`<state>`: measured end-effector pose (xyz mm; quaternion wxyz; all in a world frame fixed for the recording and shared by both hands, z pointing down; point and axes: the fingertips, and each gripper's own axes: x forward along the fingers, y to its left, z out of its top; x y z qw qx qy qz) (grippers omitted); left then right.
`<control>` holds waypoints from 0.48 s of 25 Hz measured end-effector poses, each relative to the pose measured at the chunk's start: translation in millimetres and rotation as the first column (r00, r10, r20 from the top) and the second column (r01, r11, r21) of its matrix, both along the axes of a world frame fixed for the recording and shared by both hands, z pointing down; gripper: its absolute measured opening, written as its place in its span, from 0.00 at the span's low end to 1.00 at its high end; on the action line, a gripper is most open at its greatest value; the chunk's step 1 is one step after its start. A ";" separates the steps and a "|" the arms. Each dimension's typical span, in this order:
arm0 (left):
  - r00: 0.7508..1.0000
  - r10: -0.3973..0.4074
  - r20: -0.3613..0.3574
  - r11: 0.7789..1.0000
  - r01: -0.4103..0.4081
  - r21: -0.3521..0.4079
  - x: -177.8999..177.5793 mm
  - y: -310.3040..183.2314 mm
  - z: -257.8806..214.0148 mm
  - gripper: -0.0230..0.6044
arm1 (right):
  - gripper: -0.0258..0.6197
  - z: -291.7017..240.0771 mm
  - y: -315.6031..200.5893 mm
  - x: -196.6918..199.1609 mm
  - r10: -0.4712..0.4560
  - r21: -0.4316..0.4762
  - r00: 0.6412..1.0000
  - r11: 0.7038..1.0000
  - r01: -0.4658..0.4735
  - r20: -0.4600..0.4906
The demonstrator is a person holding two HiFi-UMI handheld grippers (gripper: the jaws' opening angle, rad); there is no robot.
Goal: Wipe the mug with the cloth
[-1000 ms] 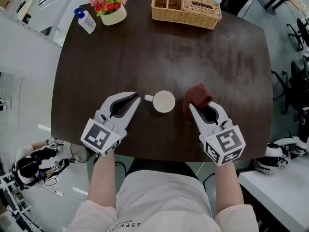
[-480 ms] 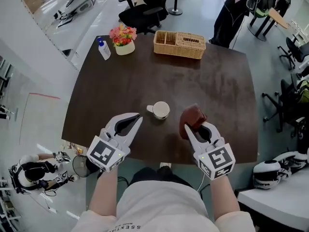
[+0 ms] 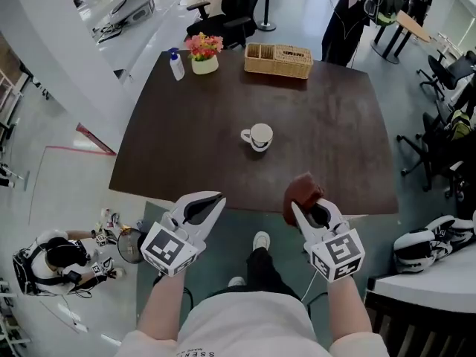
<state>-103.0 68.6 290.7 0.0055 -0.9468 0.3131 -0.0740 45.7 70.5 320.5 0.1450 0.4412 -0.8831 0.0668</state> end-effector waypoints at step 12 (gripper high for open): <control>0.999 0.033 -0.031 0.999 -0.033 0.007 -34.8 177.4 -9.3 0.05 | 0.17 -6.3 189.1 -42.0 0.058 0.025 0.998 0.998 -0.057 -0.021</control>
